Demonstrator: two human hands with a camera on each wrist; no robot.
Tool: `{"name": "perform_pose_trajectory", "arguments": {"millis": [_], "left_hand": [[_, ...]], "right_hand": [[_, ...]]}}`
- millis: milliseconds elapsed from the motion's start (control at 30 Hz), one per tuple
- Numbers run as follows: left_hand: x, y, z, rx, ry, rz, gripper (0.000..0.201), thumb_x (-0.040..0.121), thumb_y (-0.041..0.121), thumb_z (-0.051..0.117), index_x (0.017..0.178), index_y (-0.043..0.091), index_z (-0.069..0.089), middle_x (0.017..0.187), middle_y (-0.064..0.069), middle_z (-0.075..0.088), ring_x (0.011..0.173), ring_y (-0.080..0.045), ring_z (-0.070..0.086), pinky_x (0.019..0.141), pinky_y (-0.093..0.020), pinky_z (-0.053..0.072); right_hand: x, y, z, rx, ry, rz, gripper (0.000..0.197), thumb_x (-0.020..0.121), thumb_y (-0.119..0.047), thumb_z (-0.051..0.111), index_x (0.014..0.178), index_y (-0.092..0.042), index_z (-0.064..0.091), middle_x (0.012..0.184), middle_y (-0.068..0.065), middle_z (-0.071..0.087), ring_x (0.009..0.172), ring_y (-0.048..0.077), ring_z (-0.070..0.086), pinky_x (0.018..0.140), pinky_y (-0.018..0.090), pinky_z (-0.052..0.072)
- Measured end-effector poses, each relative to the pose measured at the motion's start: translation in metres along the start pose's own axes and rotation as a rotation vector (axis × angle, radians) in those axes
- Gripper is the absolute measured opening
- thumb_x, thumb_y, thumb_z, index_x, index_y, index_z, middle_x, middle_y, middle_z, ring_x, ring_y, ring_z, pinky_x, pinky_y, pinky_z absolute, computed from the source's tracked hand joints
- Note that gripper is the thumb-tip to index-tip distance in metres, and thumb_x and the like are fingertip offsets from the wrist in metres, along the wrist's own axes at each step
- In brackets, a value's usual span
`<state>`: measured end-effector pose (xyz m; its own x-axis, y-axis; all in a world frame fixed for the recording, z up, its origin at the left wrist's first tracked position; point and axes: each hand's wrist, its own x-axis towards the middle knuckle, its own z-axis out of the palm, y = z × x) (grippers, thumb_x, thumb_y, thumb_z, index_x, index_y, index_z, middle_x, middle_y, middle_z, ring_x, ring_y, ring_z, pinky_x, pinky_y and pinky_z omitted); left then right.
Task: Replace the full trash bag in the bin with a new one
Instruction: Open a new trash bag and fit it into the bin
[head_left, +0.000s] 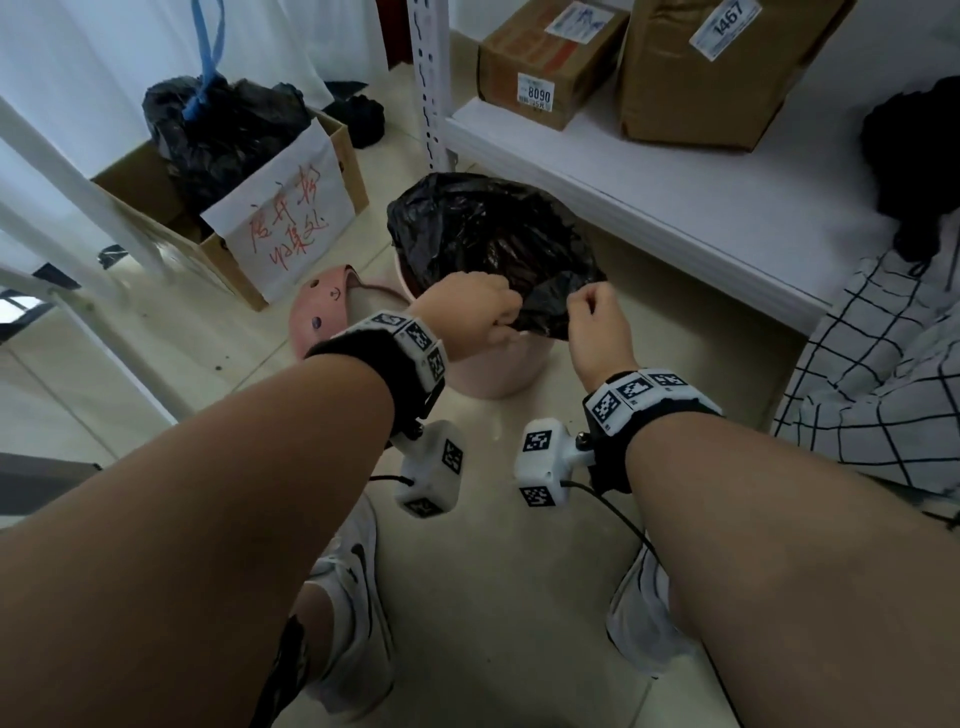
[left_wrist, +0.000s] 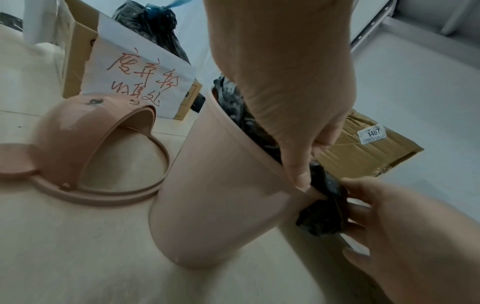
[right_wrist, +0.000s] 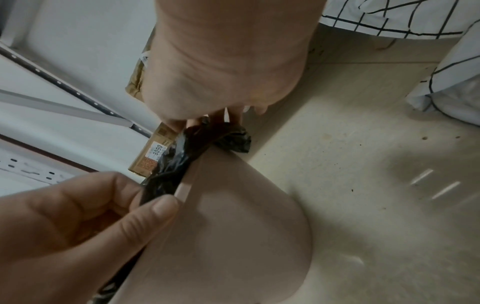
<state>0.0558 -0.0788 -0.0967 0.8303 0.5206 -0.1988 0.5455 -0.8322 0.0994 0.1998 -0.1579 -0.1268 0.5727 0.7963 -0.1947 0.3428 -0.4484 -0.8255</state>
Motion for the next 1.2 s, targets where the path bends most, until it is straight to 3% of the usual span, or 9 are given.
{"name": "perform_pose_trajectory", "arguments": {"millis": [133,333,433,567,767,867,967,1067,1200], "left_hand": [[-0.004,0.003,0.006,0.135,0.194,0.047,0.025,0.095,0.037,0.047,0.1,0.015,0.056,0.111,-0.003,0.056,0.11,-0.023,0.051,0.098,-0.033,0.028],[-0.015,-0.005,-0.003,0.014,0.138,-0.034,0.018,0.096,0.008,0.04,0.114,0.01,0.042,0.096,-0.01,0.058,0.086,-0.033,0.059,0.066,-0.033,0.032],[-0.022,-0.007,-0.005,0.079,0.1,0.004,0.034,0.096,0.034,0.046,0.126,0.017,0.045,0.114,-0.001,0.062,0.103,-0.025,0.059,0.086,-0.033,0.033],[-0.029,-0.008,-0.007,0.276,0.147,0.025,0.024,0.094,0.022,0.043,0.116,0.019,0.053,0.112,0.001,0.062,0.106,-0.02,0.058,0.103,-0.031,0.025],[-0.029,0.008,-0.021,0.343,0.016,0.098,0.024,0.098,0.024,0.038,0.12,0.013,0.043,0.105,-0.003,0.062,0.094,-0.026,0.06,0.083,-0.03,0.033],[-0.036,-0.004,-0.017,0.492,0.001,0.064,0.022,0.093,0.013,0.043,0.112,0.016,0.052,0.095,0.0,0.062,0.091,-0.024,0.059,0.089,-0.036,0.032],[-0.049,-0.019,-0.013,0.531,0.095,-0.027,0.009,0.076,0.013,0.066,0.082,0.02,0.067,0.073,0.003,0.062,0.075,-0.023,0.059,0.088,-0.037,0.028],[-0.056,-0.032,-0.002,0.57,0.128,-0.111,0.008,0.069,0.017,0.071,0.071,0.025,0.071,0.074,0.003,0.059,0.078,-0.022,0.057,0.085,-0.037,0.029],[-0.058,-0.031,0.006,0.517,0.16,-0.14,0.009,0.07,0.02,0.074,0.076,0.026,0.073,0.077,0.0,0.056,0.073,-0.022,0.054,0.062,-0.031,0.04]], "right_hand": [[-0.001,-0.003,0.002,0.053,-0.012,0.001,0.036,0.095,-0.026,0.049,0.127,-0.013,0.038,0.102,-0.003,0.052,0.101,0.022,0.053,0.099,0.036,0.04],[-0.009,0.004,0.005,0.078,0.107,0.087,0.028,0.092,-0.033,0.053,0.11,-0.015,0.042,0.109,0.006,0.054,0.111,0.029,0.056,0.099,0.041,0.043],[-0.017,0.002,0.001,-0.246,0.197,-0.186,0.037,0.086,-0.037,0.057,0.119,-0.019,0.051,0.13,0.005,0.046,0.124,0.024,0.043,0.108,0.044,0.032],[-0.025,-0.003,-0.002,-0.481,-0.043,-0.458,0.045,0.083,-0.051,0.061,0.123,-0.031,0.059,0.143,0.003,0.036,0.135,0.026,0.028,0.113,0.041,0.017],[-0.02,-0.01,-0.007,-0.749,-0.03,-0.692,0.022,0.085,-0.016,0.063,0.104,-0.019,0.073,0.102,0.009,0.055,0.103,0.034,0.05,0.086,0.037,0.034],[-0.018,-0.012,-0.015,-0.665,-0.031,-0.529,0.025,0.094,-0.013,0.05,0.11,-0.017,0.069,0.1,0.008,0.045,0.1,0.027,0.041,0.076,0.026,0.028],[-0.022,-0.009,-0.017,-0.68,-0.181,-0.396,0.036,0.094,-0.01,0.047,0.127,-0.021,0.052,0.111,0.007,0.04,0.109,0.026,0.044,0.087,0.033,0.042],[-0.028,-0.004,-0.013,-0.615,-0.309,-0.328,0.059,0.088,-0.029,0.053,0.144,-0.024,0.034,0.129,0.006,0.036,0.114,0.024,0.047,0.093,0.035,0.047],[-0.031,-0.007,-0.005,-0.688,-0.059,-0.492,0.045,0.095,-0.048,0.04,0.127,-0.022,0.057,0.112,0.006,0.045,0.104,0.024,0.045,0.089,0.038,0.044]]}}
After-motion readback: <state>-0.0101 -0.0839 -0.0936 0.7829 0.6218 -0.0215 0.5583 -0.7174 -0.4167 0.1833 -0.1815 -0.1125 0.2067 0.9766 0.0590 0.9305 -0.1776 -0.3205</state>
